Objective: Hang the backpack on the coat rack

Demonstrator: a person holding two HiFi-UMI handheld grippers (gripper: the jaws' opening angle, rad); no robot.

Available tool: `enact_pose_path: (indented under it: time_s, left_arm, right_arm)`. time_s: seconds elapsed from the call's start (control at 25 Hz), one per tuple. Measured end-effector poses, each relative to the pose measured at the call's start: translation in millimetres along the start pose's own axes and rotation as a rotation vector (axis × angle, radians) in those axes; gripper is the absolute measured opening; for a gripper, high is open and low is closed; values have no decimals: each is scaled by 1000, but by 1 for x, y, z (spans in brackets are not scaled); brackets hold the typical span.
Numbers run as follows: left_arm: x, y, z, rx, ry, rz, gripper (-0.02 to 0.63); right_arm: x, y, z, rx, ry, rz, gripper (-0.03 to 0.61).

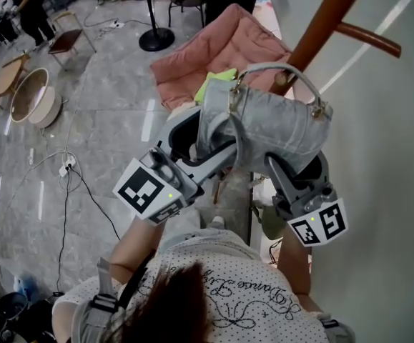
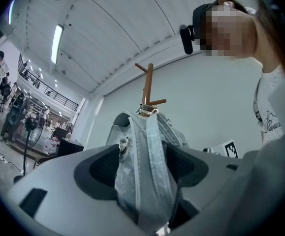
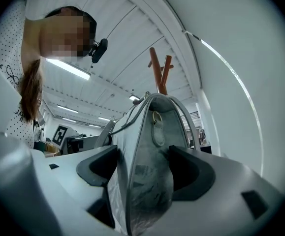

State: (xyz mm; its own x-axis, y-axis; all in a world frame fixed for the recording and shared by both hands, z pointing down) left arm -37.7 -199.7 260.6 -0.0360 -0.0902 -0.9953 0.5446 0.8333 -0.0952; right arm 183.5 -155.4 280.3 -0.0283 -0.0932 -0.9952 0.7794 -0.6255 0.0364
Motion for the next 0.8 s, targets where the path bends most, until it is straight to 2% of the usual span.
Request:
enact_pose_path:
  time_s: [0.36, 0.8]
  left_arm:
    - [-9, -8, 15, -46, -34, -21, 288]
    - [-11, -21, 29, -56, -70, -42, 288]
  right_arm:
    - [-9, 6, -2, -59, -13, 25, 336]
    - [-16, 16, 7, -76, -21, 82, 330]
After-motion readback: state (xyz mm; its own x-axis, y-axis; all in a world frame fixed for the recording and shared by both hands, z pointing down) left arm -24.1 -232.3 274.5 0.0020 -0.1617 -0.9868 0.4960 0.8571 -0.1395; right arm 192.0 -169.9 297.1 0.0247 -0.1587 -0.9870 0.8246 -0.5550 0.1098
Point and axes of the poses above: the fingertips, and each gripper's own axes: z forward along the fingers, y to its right, x out of its top, the point moved 8 cm from there along -z, backward along the fingers, and after that the axes turned 15 degrees about -y, right-handed, at the moved point
